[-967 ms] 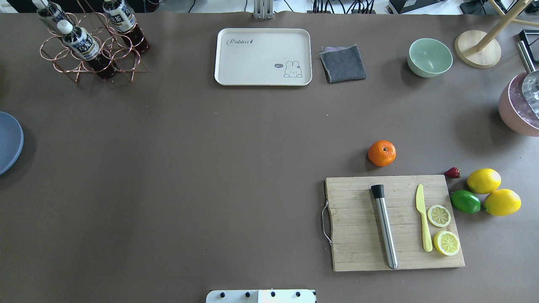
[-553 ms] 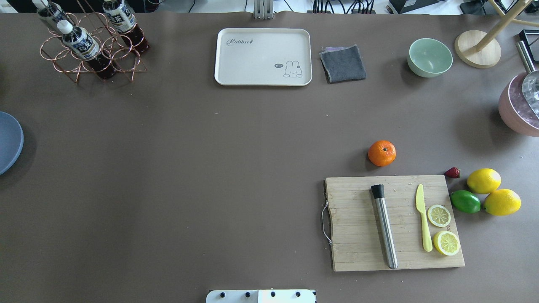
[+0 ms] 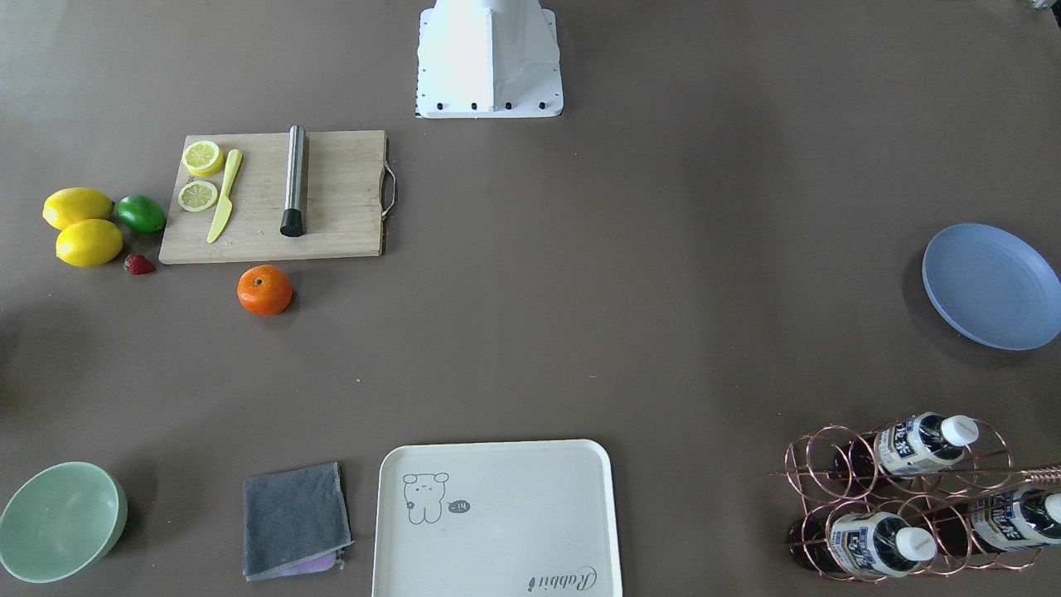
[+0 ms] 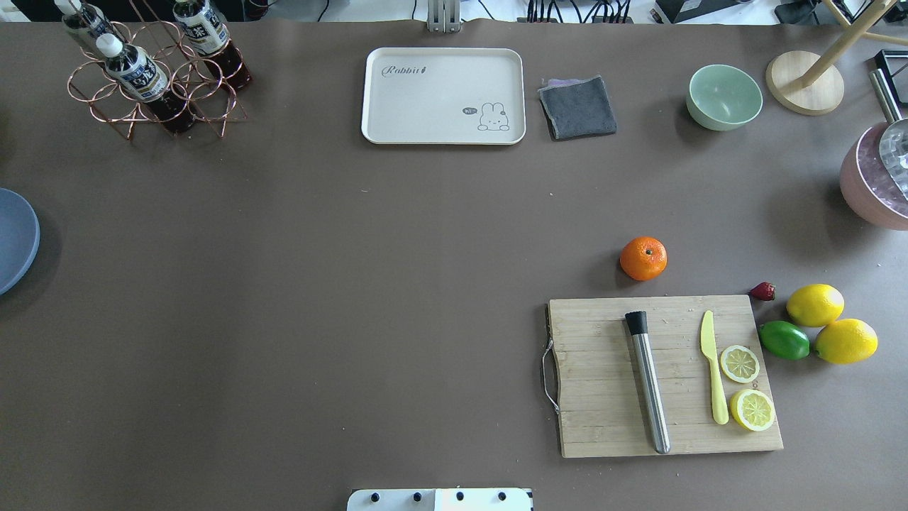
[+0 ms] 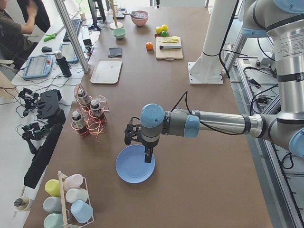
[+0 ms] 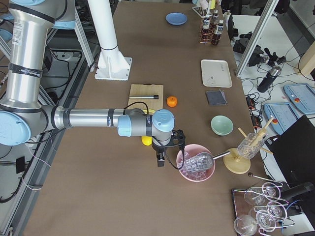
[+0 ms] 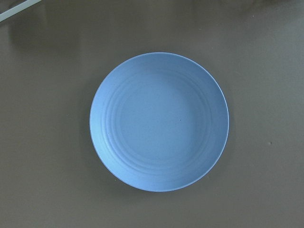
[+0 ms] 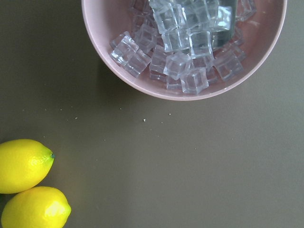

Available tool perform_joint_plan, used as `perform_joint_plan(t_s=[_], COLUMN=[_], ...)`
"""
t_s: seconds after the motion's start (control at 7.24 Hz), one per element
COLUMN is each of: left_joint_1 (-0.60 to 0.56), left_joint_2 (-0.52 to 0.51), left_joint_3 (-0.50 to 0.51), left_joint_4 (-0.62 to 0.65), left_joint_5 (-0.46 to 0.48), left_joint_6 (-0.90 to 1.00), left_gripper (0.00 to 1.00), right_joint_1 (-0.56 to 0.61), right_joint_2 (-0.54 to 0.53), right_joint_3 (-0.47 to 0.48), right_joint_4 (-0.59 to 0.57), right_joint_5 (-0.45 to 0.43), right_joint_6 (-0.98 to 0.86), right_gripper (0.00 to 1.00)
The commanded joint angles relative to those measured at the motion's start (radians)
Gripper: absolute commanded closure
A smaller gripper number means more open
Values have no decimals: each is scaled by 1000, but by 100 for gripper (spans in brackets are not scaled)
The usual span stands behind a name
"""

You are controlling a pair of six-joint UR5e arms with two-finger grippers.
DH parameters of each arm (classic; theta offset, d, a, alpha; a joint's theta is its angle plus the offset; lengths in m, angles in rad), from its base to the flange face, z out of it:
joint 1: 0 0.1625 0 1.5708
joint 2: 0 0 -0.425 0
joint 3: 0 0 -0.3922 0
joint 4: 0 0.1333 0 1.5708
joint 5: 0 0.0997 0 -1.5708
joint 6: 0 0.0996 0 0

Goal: Pick orange to plate

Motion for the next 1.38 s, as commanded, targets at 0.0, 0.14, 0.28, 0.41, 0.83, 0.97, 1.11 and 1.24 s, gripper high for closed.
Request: perform_joint_plan(t_s=[0.0,0.14,0.28,0.41,0.83,0.97,1.11,1.24], left_joint_1=[0,-1,-7,-7,-6,-4,-4,-4], left_joint_2=[-1,-2,1,9,7,9,9,9], left_joint_3=[9,6,4,1,11,14,12,21], left_joint_4=[-39,-44,-44,-44,-44,-44,-44,-44], left_joint_5=[0,1,3,2,5,3,3,5], left_joint_6=[0,-2,2,0,-5,-3,-3,-6], left_gripper=[2,2,2,2,2,2,2,3], right_joint_1=[0,0,-2,0,0,0,-2,-6], right_joint_2=[-1,0,0,-1,-3,-1,-1,-1], right_joint_3=[2,-4,-19,-19,-24,-33,-48,-50], right_joint_4=[2,27,34,35,52,83,101,110], right_joint_5=[1,4,7,17,48,50,47,48], right_joint_6=[-2,8,5,7,-1,1,1,1], right_gripper=[0,0,0,0,0,0,0,0])
